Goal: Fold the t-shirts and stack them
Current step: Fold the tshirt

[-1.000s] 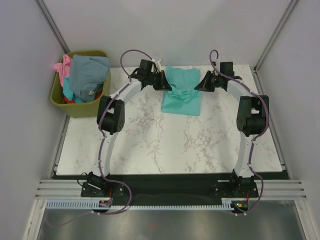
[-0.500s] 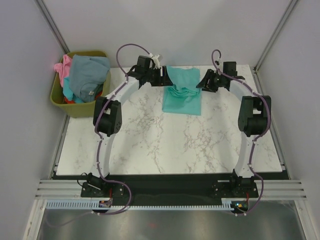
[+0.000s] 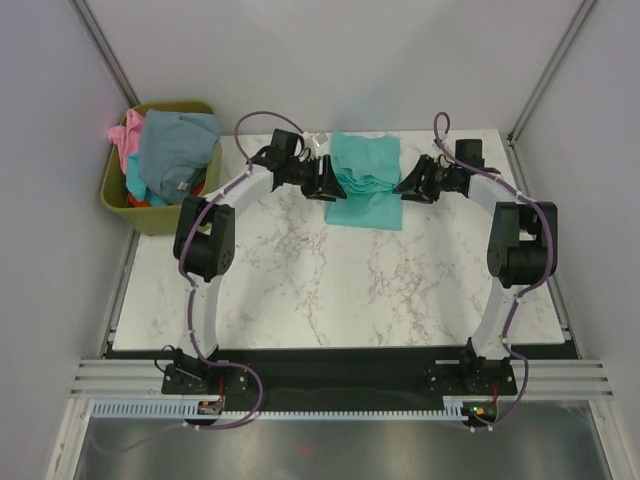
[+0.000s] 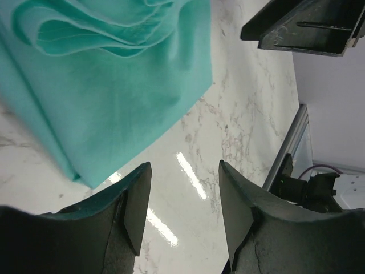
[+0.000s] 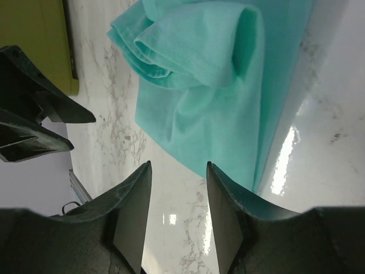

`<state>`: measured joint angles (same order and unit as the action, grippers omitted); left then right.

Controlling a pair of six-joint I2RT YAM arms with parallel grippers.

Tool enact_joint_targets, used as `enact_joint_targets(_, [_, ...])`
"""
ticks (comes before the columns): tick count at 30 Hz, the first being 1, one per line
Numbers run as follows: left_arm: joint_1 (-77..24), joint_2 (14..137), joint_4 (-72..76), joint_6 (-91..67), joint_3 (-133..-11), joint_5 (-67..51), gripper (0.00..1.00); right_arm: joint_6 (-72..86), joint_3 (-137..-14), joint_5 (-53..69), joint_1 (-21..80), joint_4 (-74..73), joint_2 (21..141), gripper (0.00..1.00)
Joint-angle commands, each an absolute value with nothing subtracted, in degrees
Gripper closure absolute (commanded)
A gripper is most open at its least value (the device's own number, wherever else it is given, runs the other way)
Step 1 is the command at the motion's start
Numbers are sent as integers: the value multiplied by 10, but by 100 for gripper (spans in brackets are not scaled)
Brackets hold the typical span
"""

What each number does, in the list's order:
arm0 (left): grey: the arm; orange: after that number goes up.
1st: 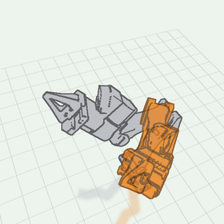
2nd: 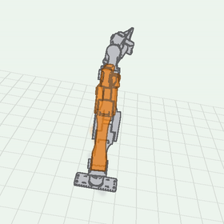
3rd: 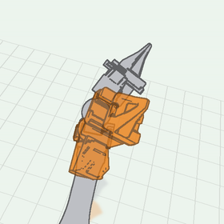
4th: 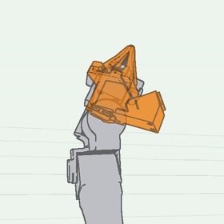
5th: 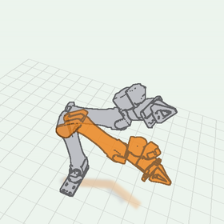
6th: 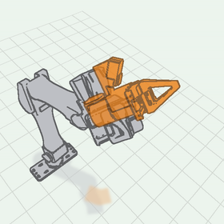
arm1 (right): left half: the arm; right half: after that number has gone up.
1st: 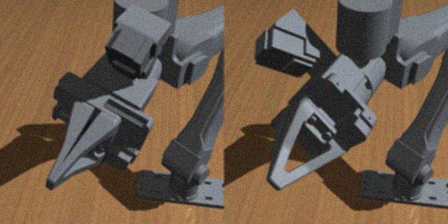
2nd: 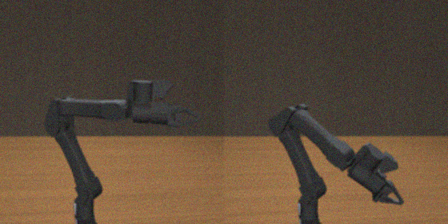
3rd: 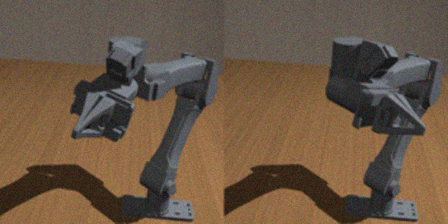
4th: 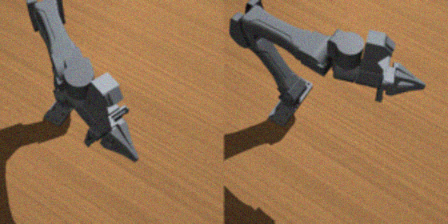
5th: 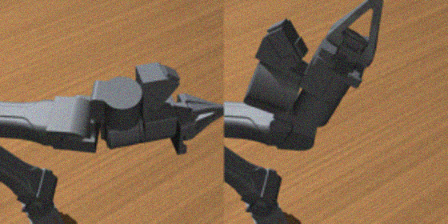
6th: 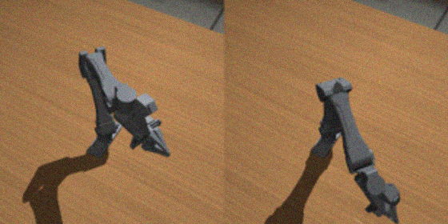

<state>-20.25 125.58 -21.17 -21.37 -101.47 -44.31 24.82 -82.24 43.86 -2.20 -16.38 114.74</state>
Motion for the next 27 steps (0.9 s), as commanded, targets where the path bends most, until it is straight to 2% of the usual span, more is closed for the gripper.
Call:
enact_joint_targets(1, [-228,1267,-180,-244,-1026,-490,42,265,-818,485,-3,-120,1146,49])
enact_joint_targets(10, [-236,1363,-181,-219,-1109,-413,41,273,-864,467,46,-103,1230,49])
enact_joint_targets(16, [-241,1383,-211,-200,-1113,-363,37,237,-875,378,45,-159,1267,47])
enact_joint_targets(19, [-245,1370,-248,-184,-1090,-331,37,199,-868,335,45,-214,1266,46])
enact_joint_targets(27, [-251,1301,-273,-174,-978,-314,37,173,-805,337,44,-271,1238,46])
